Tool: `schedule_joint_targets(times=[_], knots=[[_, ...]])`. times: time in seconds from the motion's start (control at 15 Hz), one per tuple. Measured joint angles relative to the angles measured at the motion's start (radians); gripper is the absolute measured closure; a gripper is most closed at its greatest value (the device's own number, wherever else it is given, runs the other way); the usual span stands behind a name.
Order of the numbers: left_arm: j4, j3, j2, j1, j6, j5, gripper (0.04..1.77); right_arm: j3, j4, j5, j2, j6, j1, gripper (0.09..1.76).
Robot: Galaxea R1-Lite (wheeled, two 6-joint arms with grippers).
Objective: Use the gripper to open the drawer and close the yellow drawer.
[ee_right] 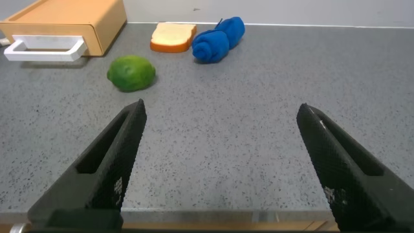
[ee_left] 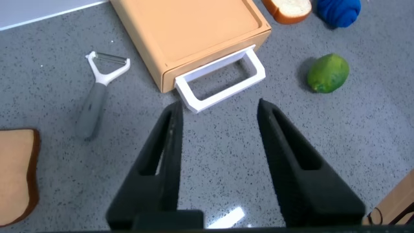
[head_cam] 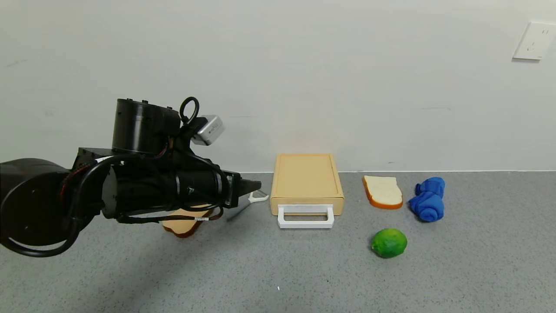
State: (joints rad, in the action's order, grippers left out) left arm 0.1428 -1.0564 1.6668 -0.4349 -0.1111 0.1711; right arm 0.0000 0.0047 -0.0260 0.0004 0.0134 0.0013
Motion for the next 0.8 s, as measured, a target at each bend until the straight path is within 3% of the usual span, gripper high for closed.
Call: schedule_joint_targets(times=[0.4,0.8], knots=[[0.038,0.032,-0.023,0.020,0.019,0.001,0.47,0.000,0.000,0.000,0.000,0.000,0.000,0.14],[0.270,0.185,-0.067,0.090,0.120,0.001,0.27,0.000,0.000,0.000,0.000,0.000,0.000,0.14]])
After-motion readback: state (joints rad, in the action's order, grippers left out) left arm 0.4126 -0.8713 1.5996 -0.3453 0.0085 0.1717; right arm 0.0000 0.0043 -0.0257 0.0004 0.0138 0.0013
